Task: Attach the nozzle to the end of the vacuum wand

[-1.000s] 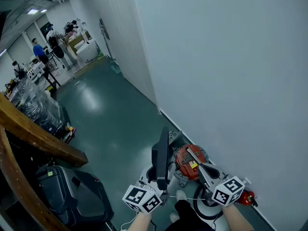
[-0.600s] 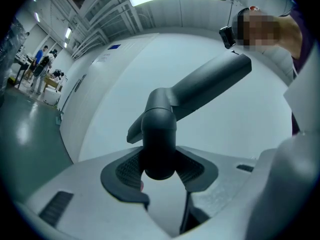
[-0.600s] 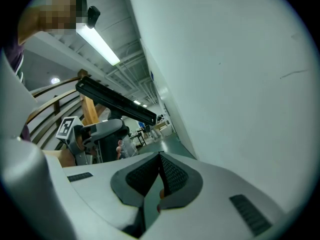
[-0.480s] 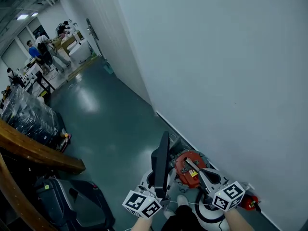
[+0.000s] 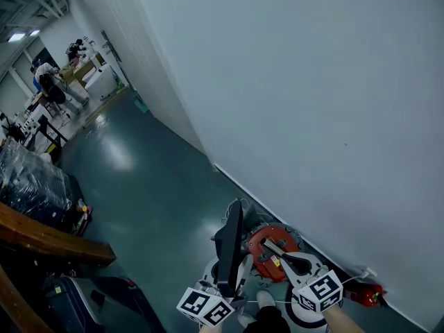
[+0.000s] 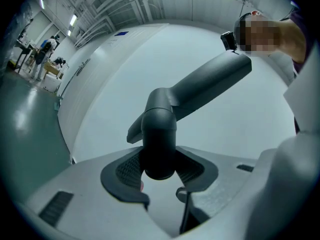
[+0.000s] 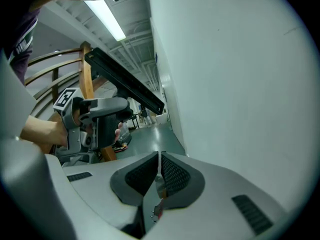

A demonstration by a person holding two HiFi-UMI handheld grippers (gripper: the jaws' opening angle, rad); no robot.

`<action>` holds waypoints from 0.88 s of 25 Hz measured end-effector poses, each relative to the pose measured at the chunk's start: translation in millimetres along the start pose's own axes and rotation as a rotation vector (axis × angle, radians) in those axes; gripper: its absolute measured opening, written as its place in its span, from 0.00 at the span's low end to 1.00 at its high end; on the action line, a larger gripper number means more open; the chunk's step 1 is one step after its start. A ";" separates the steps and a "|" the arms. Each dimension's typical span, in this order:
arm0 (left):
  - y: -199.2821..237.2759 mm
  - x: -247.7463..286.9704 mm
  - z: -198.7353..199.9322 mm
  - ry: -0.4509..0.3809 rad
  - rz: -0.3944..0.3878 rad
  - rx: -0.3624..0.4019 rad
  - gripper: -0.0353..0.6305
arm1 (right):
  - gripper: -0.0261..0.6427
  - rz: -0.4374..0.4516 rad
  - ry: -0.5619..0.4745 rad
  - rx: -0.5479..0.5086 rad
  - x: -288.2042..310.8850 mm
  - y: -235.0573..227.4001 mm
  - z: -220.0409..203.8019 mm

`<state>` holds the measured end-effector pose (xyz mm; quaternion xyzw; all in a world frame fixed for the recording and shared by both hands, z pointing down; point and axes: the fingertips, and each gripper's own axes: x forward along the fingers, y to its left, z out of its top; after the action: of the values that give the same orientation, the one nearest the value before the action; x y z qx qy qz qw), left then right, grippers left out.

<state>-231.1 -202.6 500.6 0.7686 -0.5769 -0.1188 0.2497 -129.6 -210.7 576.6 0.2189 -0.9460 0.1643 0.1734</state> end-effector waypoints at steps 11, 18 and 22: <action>72.2 31.6 -91.2 0.033 0.003 -0.046 0.32 | 0.16 -0.009 0.147 -0.111 79.5 -41.0 -121.3; 88.3 41.7 -108.4 0.037 0.005 -0.069 0.32 | 0.33 0.009 0.301 -0.237 123.8 -56.4 -168.7; 94.4 45.0 -112.9 0.041 0.001 -0.084 0.32 | 0.34 -0.001 0.341 -0.287 140.8 -60.1 -182.5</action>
<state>-242.3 -237.1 650.2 0.7593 -0.5666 -0.1271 0.2936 -173.4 -241.5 808.7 0.1613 -0.9166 0.0625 0.3605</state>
